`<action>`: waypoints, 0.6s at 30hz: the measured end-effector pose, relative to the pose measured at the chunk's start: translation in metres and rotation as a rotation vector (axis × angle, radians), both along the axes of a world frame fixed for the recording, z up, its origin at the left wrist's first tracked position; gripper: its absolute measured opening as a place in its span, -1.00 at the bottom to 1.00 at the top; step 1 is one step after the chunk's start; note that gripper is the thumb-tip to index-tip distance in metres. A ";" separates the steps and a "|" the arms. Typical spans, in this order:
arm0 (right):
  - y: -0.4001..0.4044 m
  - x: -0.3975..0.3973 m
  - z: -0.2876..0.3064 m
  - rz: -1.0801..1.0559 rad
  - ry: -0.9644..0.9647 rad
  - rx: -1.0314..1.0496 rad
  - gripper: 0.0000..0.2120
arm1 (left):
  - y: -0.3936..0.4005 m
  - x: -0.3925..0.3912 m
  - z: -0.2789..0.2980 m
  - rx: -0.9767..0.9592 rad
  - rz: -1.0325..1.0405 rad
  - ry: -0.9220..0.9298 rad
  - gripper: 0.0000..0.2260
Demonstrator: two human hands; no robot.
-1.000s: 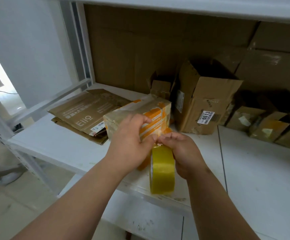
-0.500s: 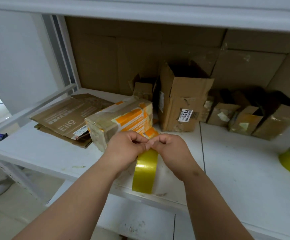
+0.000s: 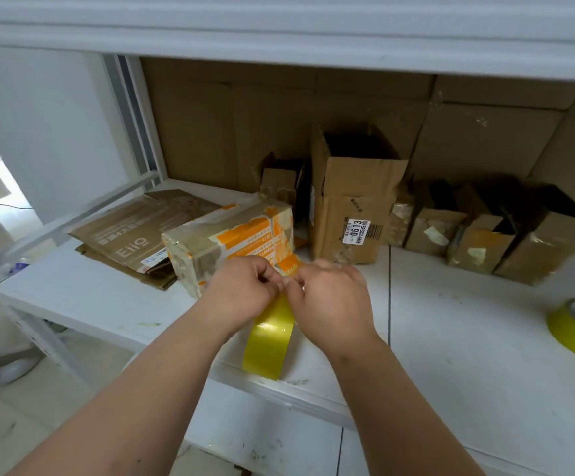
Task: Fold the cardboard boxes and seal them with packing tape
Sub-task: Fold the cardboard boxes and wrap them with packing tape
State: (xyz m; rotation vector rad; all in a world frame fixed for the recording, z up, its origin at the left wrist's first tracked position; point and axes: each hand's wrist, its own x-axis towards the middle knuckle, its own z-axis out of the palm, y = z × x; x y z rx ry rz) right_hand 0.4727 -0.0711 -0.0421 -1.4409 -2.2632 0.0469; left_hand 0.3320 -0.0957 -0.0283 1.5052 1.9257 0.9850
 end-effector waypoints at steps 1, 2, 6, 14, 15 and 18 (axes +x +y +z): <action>0.000 0.001 -0.001 -0.008 0.008 -0.003 -0.71 | 0.000 0.003 0.000 0.003 -0.002 0.016 -0.86; 0.000 0.003 -0.002 -0.010 0.034 -0.007 -0.72 | 0.001 0.006 -0.001 0.011 -0.005 0.032 -0.87; 0.004 0.020 -0.009 -0.049 0.399 -0.237 -0.56 | 0.001 0.015 -0.005 0.042 0.036 0.089 -0.85; 0.006 0.057 -0.010 0.189 0.838 -0.814 -0.42 | 0.012 0.050 -0.019 0.060 0.225 -0.611 -0.85; 0.007 0.062 -0.009 0.151 0.739 -0.726 -0.41 | 0.013 0.054 -0.022 0.056 0.218 -0.616 -0.87; 0.011 0.072 -0.006 0.099 0.498 -0.531 -0.41 | 0.017 0.056 -0.028 0.075 0.197 -0.530 -0.85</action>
